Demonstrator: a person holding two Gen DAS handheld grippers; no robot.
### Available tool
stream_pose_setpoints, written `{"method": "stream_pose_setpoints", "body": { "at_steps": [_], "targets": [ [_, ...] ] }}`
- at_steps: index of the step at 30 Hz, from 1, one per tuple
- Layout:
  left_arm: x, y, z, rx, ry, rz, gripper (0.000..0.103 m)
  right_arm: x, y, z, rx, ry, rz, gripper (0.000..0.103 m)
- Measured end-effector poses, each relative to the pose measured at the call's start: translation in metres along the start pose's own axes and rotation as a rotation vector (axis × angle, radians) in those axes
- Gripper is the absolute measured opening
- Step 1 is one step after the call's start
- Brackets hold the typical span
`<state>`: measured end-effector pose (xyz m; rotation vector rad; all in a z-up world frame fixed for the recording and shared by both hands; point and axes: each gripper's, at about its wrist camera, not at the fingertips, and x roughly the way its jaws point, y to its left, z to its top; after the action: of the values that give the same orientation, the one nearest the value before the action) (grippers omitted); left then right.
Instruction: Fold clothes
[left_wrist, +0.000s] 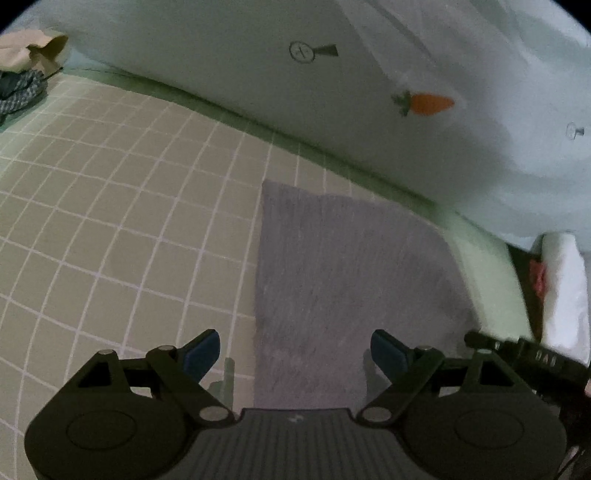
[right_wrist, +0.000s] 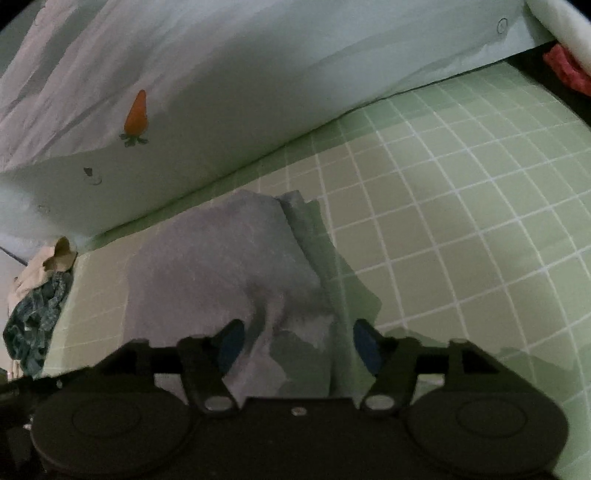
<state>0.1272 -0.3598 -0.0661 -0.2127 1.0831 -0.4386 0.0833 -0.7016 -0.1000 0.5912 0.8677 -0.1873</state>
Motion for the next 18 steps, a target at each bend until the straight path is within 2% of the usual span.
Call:
{"method": "stream_pose_setpoints", "body": {
  "at_steps": [3,6,14,18],
  "targets": [
    [0.005,-0.001,-0.002,0.022,0.023,0.023,0.090,0.007,0.005,0.003,-0.025,-0.005,-0.037,0.079],
    [0.014,-0.002,0.001,0.039,0.041,0.036,0.090,0.012,0.002,0.005,-0.016,0.014,-0.011,0.080],
    [0.038,-0.010,0.011,0.045,0.073,0.018,0.090,0.032,0.010,0.005,-0.066,0.013,-0.050,0.091],
    [0.051,-0.012,0.018,0.031,0.082,-0.002,0.090,0.039,0.025,0.006,-0.143,0.033,-0.075,0.092]
  ]
}}
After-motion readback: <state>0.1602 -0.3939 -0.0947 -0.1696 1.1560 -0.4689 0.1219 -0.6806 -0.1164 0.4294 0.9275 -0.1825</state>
